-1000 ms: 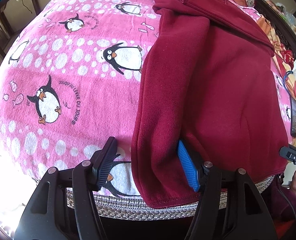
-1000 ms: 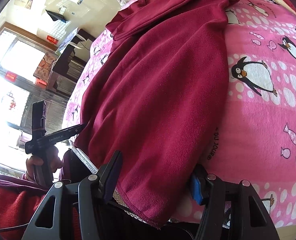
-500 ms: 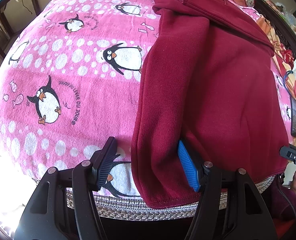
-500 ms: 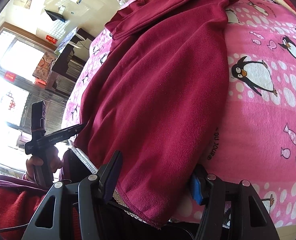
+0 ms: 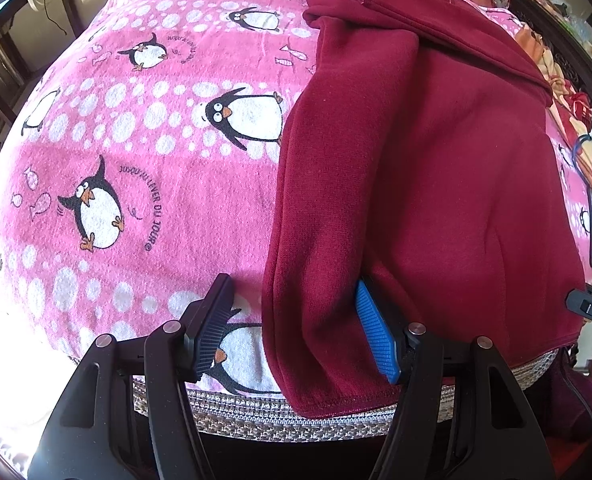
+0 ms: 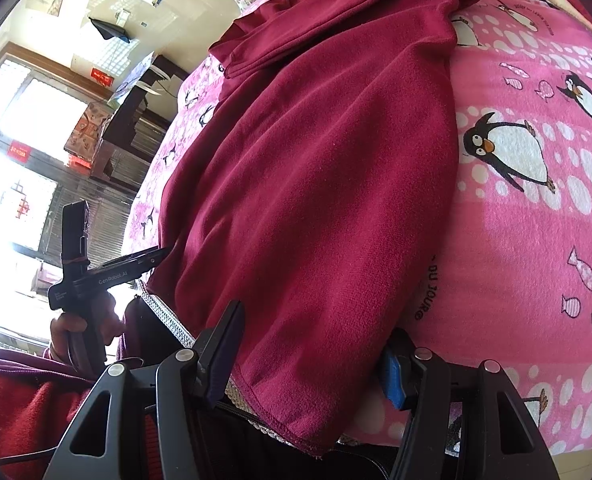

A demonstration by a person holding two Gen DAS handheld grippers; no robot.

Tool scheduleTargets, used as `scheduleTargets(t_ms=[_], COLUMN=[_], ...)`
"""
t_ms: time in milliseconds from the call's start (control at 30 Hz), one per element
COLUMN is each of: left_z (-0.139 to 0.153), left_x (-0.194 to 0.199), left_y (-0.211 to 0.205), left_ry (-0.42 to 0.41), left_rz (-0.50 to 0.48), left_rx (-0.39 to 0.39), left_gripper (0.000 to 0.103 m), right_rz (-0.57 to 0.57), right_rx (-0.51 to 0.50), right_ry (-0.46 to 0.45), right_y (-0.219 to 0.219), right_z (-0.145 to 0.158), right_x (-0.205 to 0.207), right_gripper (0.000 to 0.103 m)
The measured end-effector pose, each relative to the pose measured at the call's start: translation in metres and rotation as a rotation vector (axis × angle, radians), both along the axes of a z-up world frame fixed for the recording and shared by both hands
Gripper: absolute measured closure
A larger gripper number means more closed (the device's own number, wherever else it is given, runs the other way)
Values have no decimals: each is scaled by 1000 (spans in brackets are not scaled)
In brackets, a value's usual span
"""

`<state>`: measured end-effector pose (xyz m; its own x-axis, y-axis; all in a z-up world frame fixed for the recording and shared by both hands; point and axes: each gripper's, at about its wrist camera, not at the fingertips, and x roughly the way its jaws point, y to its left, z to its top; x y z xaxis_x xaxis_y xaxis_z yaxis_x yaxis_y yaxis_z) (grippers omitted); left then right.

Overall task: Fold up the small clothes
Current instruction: 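Hold the hem with both grippers and smooth the folded top, then lift the hem with both grippers and fold it toward the collar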

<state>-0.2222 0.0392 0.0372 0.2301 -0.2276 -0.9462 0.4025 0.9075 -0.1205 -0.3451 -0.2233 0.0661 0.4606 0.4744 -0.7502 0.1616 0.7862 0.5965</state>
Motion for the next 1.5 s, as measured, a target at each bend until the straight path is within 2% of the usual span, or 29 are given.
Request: scheduleTargets(t_ms=[367, 533, 600, 667, 700, 733, 800, 867, 1067, 1167, 1233, 1333, 1400, 1500], left_z=[0, -1, 0, 3, 6, 8, 17, 31, 86, 112, 129, 137, 133, 118], left_x=[0, 5, 7, 9, 14, 19, 32, 45, 101, 135, 160, 195, 221, 256], left_y=[1, 3, 4, 3, 3, 4, 1, -4, -25, -44, -63, -86, -102, -121], left_ry=[1, 18, 22, 37, 82, 122, 143, 118, 70, 15, -60, -108, -140, -137], left_rz=[0, 0, -13, -47, -68, -73, -89, -106, -101, -99, -109, -104, -77, -29], left_rx=[-2, -42, -50, -73, -123, -161, -210, -232, -408, -462, -462, -467, -439, -411], left_gripper=[39, 32, 34, 57, 84, 88, 90, 90, 91, 91, 91, 91, 91, 91], right_rz=[0, 1, 10, 26, 29, 31, 30, 11, -88, -141, -185, -240, -273, -321], right_rx=[2, 7, -7, -19, -16, -14, -3, 34, 86, 71, 55, 30, -2, -7], right_ry=[6, 2, -3, -15, -24, -40, -78, -139, -340, -416, -448, -466, -443, -385], right_y=[0, 1, 2, 5, 6, 6, 1, -9, -65, -92, -110, -138, -155, -181], right_z=[0, -1, 0, 3, 5, 8, 17, 32, 84, 102, 109, 115, 113, 98], right_x=[1, 2, 3, 4, 6, 7, 11, 18, 47, 67, 84, 117, 144, 181], right_gripper=[44, 44, 46, 72, 87, 89, 91, 92, 92, 92, 92, 92, 92, 92])
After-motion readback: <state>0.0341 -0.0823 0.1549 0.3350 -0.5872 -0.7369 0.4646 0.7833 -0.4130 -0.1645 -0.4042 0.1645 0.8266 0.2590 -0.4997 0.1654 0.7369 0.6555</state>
